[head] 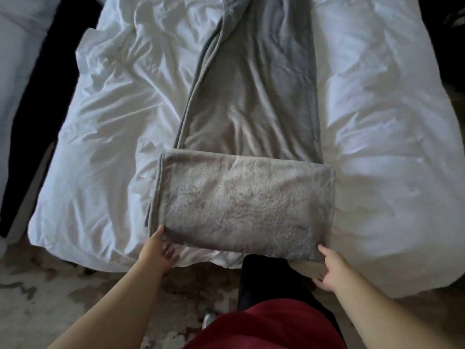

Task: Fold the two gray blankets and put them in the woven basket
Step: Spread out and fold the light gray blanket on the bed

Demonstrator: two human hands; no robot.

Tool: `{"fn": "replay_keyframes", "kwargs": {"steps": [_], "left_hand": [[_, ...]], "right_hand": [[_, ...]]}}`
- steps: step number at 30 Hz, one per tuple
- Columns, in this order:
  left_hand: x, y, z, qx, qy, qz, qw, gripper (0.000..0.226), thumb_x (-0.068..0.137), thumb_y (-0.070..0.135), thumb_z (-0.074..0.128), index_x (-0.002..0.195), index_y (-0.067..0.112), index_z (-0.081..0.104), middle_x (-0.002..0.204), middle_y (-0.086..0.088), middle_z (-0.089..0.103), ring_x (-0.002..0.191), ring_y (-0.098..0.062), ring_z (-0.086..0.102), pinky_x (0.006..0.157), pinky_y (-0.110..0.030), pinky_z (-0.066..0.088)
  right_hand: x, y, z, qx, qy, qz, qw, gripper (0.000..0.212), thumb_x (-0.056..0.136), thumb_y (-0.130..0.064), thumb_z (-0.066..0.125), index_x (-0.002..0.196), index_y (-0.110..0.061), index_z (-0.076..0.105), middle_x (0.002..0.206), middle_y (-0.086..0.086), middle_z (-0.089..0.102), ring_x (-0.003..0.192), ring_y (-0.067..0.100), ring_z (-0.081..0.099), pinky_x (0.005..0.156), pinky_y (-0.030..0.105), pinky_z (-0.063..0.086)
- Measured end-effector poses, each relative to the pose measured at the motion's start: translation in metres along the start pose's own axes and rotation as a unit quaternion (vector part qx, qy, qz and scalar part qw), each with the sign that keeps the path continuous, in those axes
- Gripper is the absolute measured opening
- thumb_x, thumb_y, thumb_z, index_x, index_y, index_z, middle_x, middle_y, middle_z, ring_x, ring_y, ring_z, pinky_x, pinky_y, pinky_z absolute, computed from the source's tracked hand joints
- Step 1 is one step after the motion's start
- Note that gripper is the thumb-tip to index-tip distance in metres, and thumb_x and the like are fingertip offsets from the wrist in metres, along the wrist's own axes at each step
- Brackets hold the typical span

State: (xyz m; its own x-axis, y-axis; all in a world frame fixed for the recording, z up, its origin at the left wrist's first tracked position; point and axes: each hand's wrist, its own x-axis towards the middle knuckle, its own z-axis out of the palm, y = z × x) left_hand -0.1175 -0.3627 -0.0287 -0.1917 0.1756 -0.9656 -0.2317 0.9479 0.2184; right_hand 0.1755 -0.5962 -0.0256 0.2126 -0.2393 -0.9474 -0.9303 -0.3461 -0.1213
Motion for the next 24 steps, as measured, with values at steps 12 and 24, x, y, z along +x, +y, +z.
{"fn": "replay_keyframes", "kwargs": {"steps": [12,24], "left_hand": [[-0.158,0.073,0.068,-0.137,-0.266,0.145,0.943,0.023,0.089,0.021,0.052,0.108,0.011,0.061,0.081,-0.009,0.072,0.080,-0.022,0.064,0.059,-0.030,0.057],[-0.260,0.067,-0.001,-0.146,-0.358,0.237,0.891,0.026,0.087,0.017,0.057,0.111,0.008,0.059,0.104,-0.010,0.066,0.093,-0.023,0.064,0.074,-0.036,0.055]], "right_hand": [[-0.123,-0.091,-0.017,0.240,-0.269,-0.171,0.917,0.031,0.054,-0.009,0.063,0.082,-0.019,0.056,0.067,0.002,0.064,0.065,0.014,0.056,0.060,0.025,0.046],[-0.235,-0.056,-0.095,0.249,-0.269,-0.337,0.867,0.010,0.096,-0.015,0.049,0.094,-0.016,0.059,0.089,0.006,0.062,0.077,0.016,0.059,0.060,0.024,0.048]]}}
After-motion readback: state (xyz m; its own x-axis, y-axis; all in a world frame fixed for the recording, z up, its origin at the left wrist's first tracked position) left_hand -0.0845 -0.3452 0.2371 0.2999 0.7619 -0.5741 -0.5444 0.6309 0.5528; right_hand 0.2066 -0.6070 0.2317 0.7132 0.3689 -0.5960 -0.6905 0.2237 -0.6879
